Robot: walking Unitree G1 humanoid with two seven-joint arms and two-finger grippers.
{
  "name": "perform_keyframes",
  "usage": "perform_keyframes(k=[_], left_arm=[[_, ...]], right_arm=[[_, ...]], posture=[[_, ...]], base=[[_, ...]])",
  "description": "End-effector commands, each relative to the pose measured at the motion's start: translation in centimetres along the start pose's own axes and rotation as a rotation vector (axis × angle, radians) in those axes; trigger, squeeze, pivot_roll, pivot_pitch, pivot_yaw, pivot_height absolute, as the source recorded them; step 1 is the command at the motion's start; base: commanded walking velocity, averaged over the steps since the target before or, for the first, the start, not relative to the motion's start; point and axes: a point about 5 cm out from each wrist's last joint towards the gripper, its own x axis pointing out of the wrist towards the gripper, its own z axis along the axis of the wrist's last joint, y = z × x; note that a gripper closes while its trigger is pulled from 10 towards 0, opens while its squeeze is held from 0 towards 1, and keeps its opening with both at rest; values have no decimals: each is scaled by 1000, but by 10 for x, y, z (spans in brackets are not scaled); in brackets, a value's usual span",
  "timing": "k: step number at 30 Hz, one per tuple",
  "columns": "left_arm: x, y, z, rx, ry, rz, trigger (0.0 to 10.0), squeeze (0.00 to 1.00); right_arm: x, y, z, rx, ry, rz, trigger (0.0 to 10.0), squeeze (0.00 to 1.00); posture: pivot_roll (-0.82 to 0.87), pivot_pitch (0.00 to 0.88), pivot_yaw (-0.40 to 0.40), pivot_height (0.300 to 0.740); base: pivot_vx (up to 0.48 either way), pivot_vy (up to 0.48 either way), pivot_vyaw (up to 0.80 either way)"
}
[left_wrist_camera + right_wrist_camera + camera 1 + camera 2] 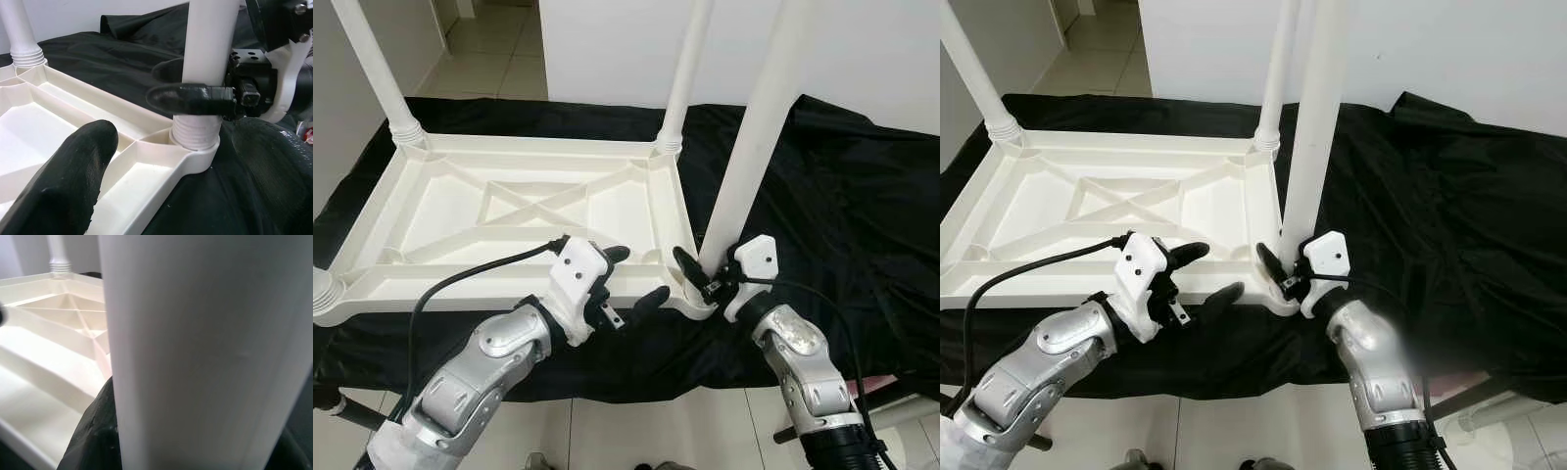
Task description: Building children table
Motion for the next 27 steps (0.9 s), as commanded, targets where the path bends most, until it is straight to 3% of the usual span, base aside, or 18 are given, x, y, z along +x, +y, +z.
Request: perform_keyframes(k=[1, 18, 27], left_arm=[[-1, -9, 0, -5, 8, -117, 10000, 0], [-2, -9, 0, -5, 9, -124, 10000, 0], [-2, -10, 0, -7, 9, -126, 10000, 0]], right_arm=[[-15, -11, -39, 67, 192, -116, 10000, 0], [-17, -16, -44, 147, 191, -238, 10000, 0], [-13, -16, -48, 280, 187, -324, 10000, 0]], posture=[[-14, 133, -35, 740], [-16, 133, -26, 740], [-14, 134, -28, 740]], base=[[0, 0, 0], [0, 0, 0], [0, 0, 0]])
